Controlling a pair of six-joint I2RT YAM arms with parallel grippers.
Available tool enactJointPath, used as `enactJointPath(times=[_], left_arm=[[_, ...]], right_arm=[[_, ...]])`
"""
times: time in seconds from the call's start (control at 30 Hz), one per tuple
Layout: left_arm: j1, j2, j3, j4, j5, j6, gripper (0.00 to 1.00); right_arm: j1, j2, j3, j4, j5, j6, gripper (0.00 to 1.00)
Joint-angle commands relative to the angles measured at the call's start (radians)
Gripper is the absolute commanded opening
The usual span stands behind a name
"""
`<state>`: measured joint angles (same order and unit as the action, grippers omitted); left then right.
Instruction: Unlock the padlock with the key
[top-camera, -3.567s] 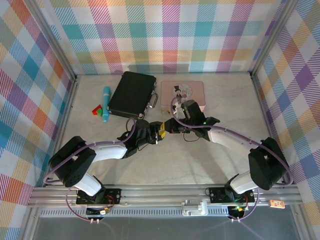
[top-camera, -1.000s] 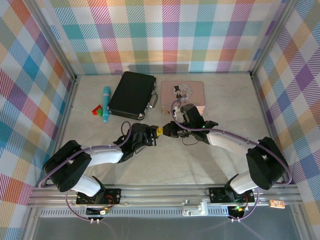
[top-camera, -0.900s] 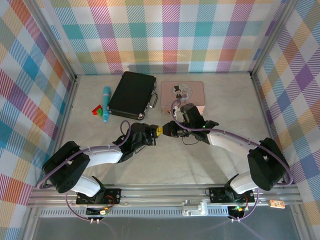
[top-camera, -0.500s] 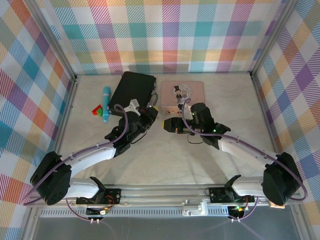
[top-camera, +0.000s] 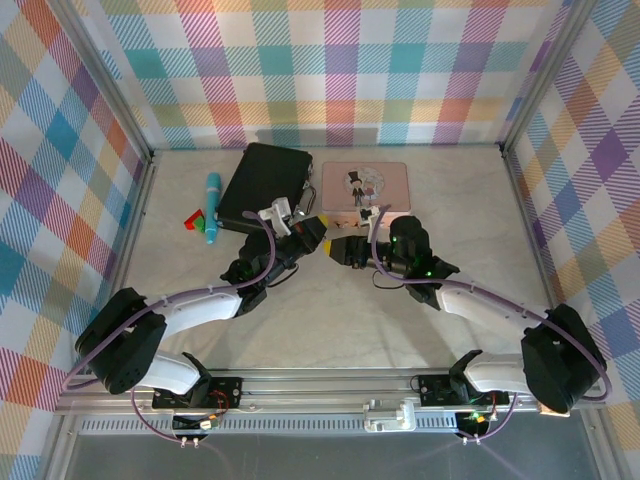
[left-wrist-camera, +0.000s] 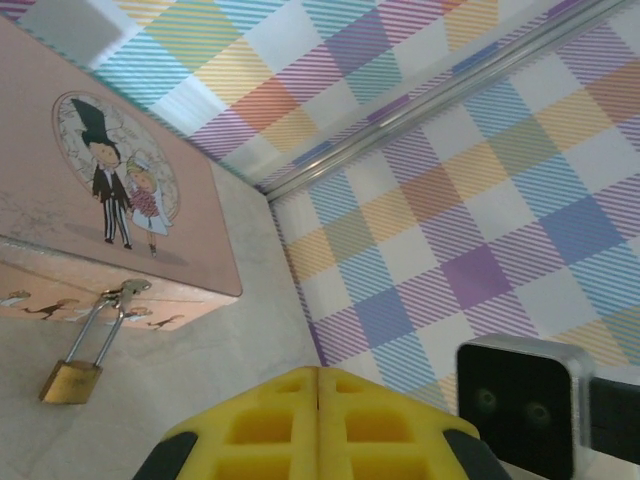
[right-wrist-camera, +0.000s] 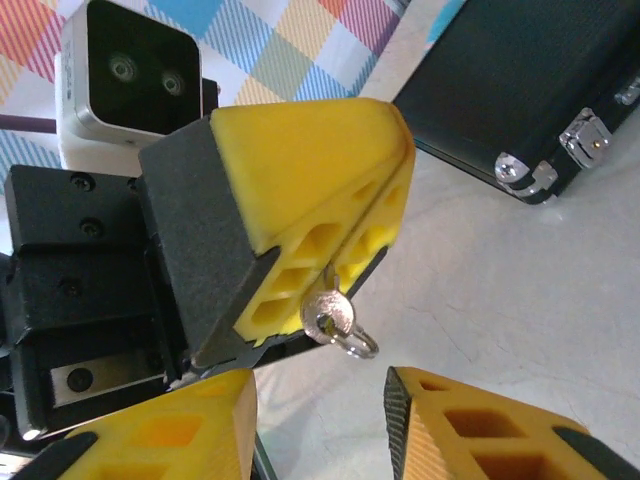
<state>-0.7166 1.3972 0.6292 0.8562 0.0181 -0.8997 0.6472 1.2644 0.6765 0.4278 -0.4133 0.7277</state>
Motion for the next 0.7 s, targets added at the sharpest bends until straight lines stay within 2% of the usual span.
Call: enactJointPath(times=[0.0,0.17,0.43,0.53,0.67], left_arm=[[0.008,0.001,-0.028,0.115,0.012,-0.018,0.00],[0.008,0.004,-0.055,0.171,0.023,-0.082,0.00],[0.006,0.011,-0.068,0.209,0.028,-0.097,0.00],[0.005,0.024,-0.066,0.232,0.035,-0.105,0.00],[0.005,0.040,-0.065,0.274,0.051,-0.129,0.00]], right_arm=[[-0.019,0.040,-0.023,0.187,-0.050,0.038,0.37],[-0.027,0.099,-0.007,0.260,-0.086,0.046,0.35],[-0.032,0.143,-0.003,0.363,-0.144,0.102,0.28],[-0.033,0.161,0.005,0.385,-0.163,0.114,0.21],[-0.039,0.176,0.006,0.384,-0.167,0.107,0.04]])
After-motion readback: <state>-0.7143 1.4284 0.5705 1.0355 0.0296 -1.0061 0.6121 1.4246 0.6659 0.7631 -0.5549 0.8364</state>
